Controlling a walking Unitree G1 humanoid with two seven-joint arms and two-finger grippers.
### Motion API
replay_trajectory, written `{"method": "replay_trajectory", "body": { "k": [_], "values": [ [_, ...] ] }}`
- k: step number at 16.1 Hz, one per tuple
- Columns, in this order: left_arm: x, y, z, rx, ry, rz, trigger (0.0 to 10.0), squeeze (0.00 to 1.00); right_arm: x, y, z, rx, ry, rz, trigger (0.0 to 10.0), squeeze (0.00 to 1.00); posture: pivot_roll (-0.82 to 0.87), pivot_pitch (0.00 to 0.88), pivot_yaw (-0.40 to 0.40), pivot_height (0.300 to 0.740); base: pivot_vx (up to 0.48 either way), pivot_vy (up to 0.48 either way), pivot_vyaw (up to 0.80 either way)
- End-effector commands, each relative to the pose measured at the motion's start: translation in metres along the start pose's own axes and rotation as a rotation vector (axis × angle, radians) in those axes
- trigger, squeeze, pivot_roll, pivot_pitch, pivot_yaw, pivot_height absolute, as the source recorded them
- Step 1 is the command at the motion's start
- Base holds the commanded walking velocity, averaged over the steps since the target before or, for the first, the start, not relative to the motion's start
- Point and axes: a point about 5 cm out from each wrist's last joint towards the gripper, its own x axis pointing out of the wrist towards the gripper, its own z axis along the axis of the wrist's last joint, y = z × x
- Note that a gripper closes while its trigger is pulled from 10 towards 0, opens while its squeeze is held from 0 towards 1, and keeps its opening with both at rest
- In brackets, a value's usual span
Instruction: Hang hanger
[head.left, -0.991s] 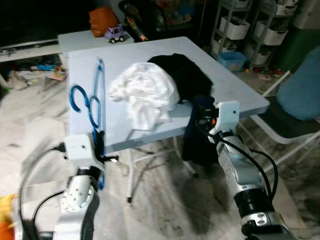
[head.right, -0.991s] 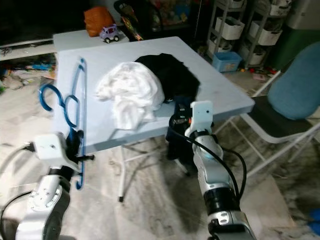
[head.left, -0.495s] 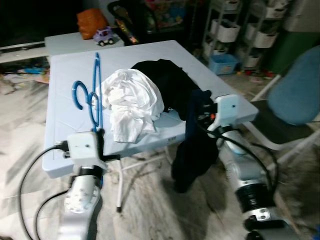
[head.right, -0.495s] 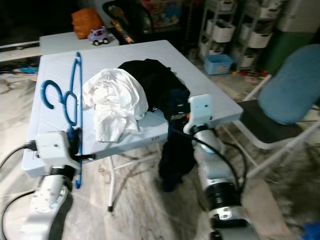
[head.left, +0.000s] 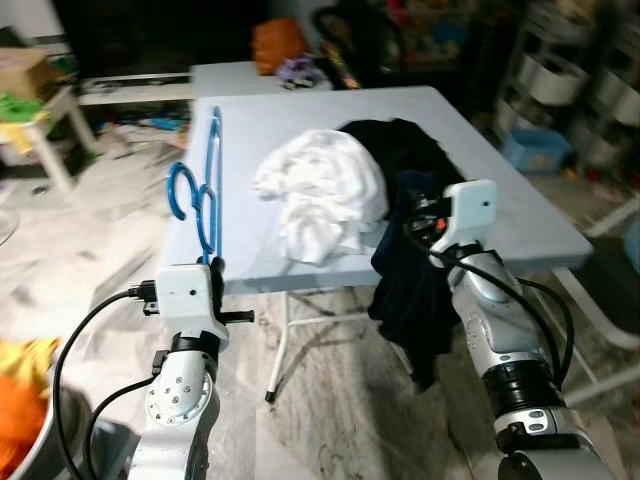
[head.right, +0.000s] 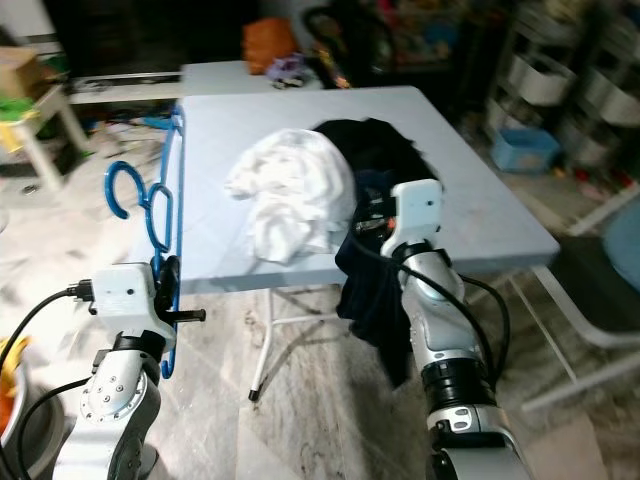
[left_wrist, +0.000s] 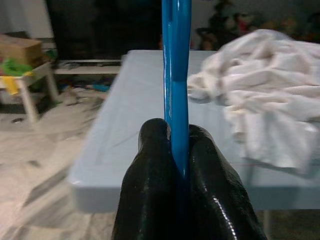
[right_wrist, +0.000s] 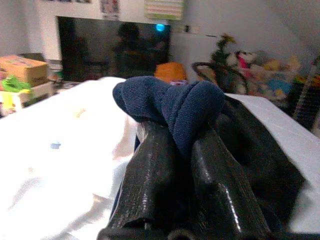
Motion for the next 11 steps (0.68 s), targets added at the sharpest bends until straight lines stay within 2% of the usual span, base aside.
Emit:
{"method": "replay_trajectory", "body": {
  "k": [1,6,9,10,11],
  "values": [
    [0.0,0.001,0.002,0.001,-0.001,0.001,10.0,0.0,0.007,0.002,0.014,-0.001,-0.051,0.005,10.0,0.0,0.03,0.0,-0.017,0.74,0.0,0.0,0.0],
    [-0.001,0.004,-0.002,-0.038,0.019,0.003,10.0,0.0,0.006,0.001,0.012,-0.002,-0.039,0.001,10.0,0.0,0.02,0.0,-0.02,0.74,0.0,0.0,0.0],
    [-0.001,0.004,-0.001,-0.044,0.011,0.003,10.0,0.0,0.005,0.0,0.018,-0.009,-0.075,-0.004,10.0,0.0,0.02,0.0,-0.022,0.74,0.256,0.0,0.0],
    [0.0,0.003,0.012,-0.023,-0.034,-0.003,10.0,0.0,0.011,0.001,0.043,-0.02,-0.159,-0.004,10.0,0.0,0.02,0.0,-0.022,0.74,0.266,0.0,0.0],
    [0.0,0.004,0.019,-0.013,-0.061,-0.004,10.0,0.0,0.014,0.002,0.058,-0.022,-0.205,0.003,10.0,0.0,0.01,0.0,-0.022,0.74,0.266,0.0,0.0]
  ]
}}
